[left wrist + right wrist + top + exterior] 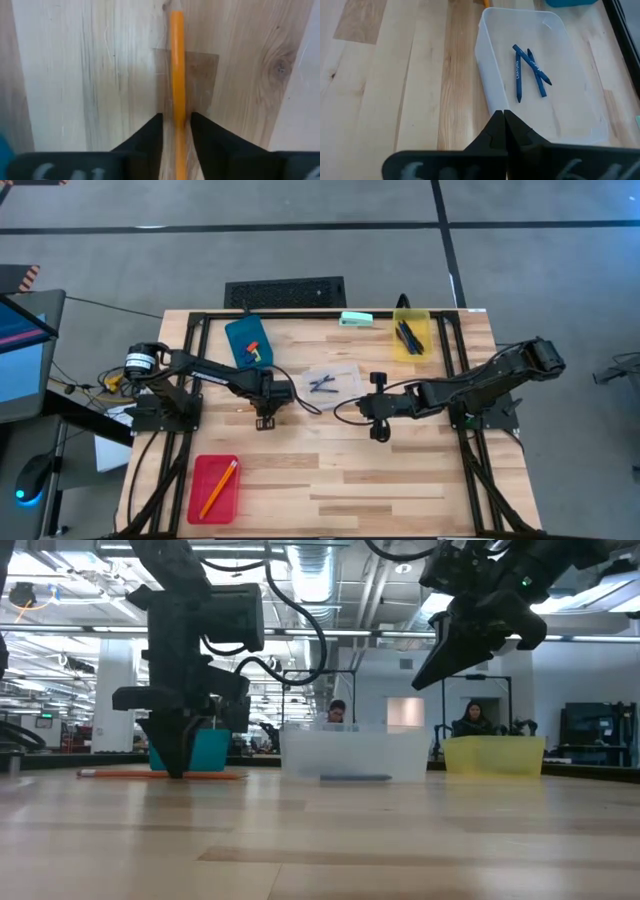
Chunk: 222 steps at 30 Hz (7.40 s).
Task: Sort crayons/erasers/pens/pencils in bins
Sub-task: Put the yellow pencil into the red bin
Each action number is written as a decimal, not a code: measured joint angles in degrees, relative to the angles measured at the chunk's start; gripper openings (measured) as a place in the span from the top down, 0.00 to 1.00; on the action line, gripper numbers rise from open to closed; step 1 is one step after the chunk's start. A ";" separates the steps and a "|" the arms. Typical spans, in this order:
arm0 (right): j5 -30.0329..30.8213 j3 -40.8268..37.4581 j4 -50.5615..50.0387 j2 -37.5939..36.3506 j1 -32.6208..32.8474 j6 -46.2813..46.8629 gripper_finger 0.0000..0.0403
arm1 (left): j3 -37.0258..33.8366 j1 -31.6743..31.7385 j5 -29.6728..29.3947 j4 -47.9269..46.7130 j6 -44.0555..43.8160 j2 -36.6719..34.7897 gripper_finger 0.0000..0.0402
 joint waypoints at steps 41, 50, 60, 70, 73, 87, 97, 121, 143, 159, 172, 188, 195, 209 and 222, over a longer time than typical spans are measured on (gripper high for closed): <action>-0.28 0.06 4.76 0.02 0.33 -0.98 0.98 | 0.33 3.36 22.64 0.21 -1.18 -4.09 0.99; -1.57 1.14 14.21 4.36 3.95 -2.93 0.76 | 0.39 6.08 34.07 9.27 -6.16 -4.12 0.99; -0.28 10.41 13.91 14.86 7.10 -7.66 0.56 | 0.50 7.97 41.30 15.53 -9.41 -4.17 0.99; 0.48 26.06 2.03 25.16 3.91 -16.07 0.55 | 0.50 8.35 43.45 16.30 -9.19 -4.22 0.99; 4.51 30.94 -1.11 29.23 4.39 -19.18 0.55 | 0.50 8.35 44.04 16.60 -9.29 -4.22 0.99; 24.00 41.39 -3.72 41.68 7.50 -33.66 0.61 | 0.52 8.35 46.73 18.22 -10.36 -4.26 0.99; 26.95 41.74 -3.04 42.45 7.37 -34.71 0.74 | 0.52 8.35 47.32 18.73 -11.18 -4.26 0.99; 26.68 41.70 -3.16 42.32 7.43 -35.34 0.94 | 0.52 8.46 45.35 19.49 -11.52 -4.89 0.77; 29.25 40.32 -30.68 36.98 8.05 0.19 0.93 | -12.09 0.10 12.12 32.46 4.03 -39.25 0.75; 19.75 14.62 5.23 16.64 7.05 5.14 0.95 | -28.96 -0.98 13.77 66.76 4.29 -48.88 0.78; -2.12 1.50 42.60 10.74 -0.10 5.18 0.95 | -28.93 -0.90 7.22 76.91 2.64 -49.56 0.57; -13.14 1.55 63.28 11.28 -7.35 4.34 0.95 | -28.87 0.31 8.82 90.47 -4.89 -43.48 0.58; -14.41 1.76 62.86 11.28 -7.69 3.35 0.95 | -24.23 0.31 10.08 96.73 -2.65 -33.53 0.60; -15.26 1.81 63.19 11.30 -7.33 2.05 0.95 | -18.34 0.31 16.20 101.37 0.99 -26.73 0.61; -15.28 1.81 63.99 11.30 -6.67 0.92 0.94 | -18.34 0.55 18.34 101.46 3.01 -26.71 0.97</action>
